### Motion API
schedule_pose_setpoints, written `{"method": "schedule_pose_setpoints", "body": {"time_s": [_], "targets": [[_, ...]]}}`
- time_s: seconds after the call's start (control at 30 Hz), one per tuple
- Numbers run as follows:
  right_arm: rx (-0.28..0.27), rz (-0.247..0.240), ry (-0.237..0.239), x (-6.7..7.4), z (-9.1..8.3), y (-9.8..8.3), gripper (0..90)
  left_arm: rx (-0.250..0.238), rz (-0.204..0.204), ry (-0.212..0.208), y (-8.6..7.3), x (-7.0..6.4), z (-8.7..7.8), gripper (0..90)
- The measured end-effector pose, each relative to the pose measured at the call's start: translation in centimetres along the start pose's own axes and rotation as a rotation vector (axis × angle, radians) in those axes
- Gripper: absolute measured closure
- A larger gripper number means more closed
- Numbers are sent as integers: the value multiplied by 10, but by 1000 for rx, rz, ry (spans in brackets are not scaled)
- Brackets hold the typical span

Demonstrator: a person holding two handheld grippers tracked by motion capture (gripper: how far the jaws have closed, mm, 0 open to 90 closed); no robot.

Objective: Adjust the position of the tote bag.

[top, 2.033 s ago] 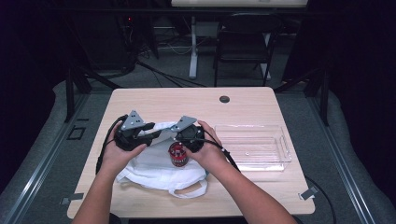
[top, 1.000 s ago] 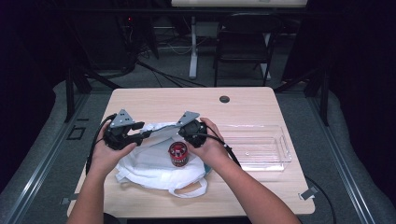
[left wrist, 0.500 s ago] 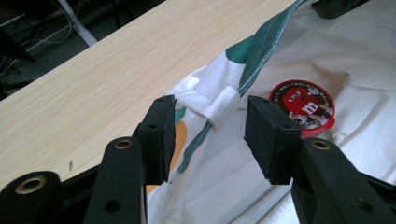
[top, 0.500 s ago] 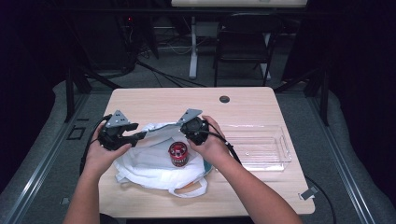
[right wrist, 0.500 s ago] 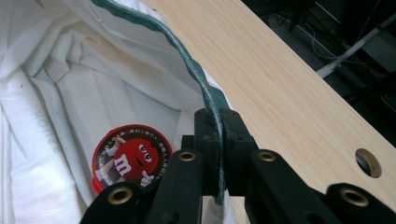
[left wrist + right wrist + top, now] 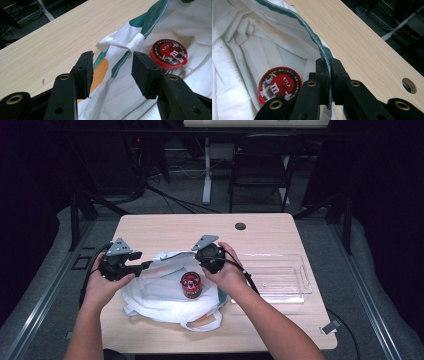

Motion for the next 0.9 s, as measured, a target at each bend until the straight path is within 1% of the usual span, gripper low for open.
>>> {"method": "schedule_pose_setpoints", "body": {"time_s": [0.17, 0.3, 0.37, 0.43, 0.5, 0.57, 0.67, 0.8, 0.9], "targets": [[2, 3, 0, -2, 1, 0, 863, 16, -6, -3, -3, 4, 1, 509], [4, 7, -4, -3, 0, -1, 860, 26, -3, -4, -6, 5, 3, 503], [1, 12, -6, -5, 1, -1, 858, 38, 10, -6, -7, 6, 5, 502], [-2, 16, -6, -5, 1, -1, 857, 45, 5, -4, -9, 6, 7, 504], [-1, 17, -8, -6, 1, -2, 857, 53, 3, -6, -10, 6, 9, 512], [2, 17, -9, -7, 1, -2, 857, 58, 10, -4, -11, 6, 10, 523], [0, 23, -10, -9, 0, -3, 856, 59, 13, -1, -11, 7, 10, 525], [4, 29, -13, -11, 0, -4, 855, 61, 13, -5, -12, 7, 10, 560], [-5, 39, -9, -13, 1, -6, 855, 60, 15, -7, -12, 6, 11, 597]]}}
Point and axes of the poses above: each handheld gripper's, and its own axes: z roughly forward along the jaws, y roughly out of its top, x roughly to its left, the point moved 1 cm from there along z, roughly forward along the jaws, and after that the axes turned 6 degrees about y, right-handed, at the moved point
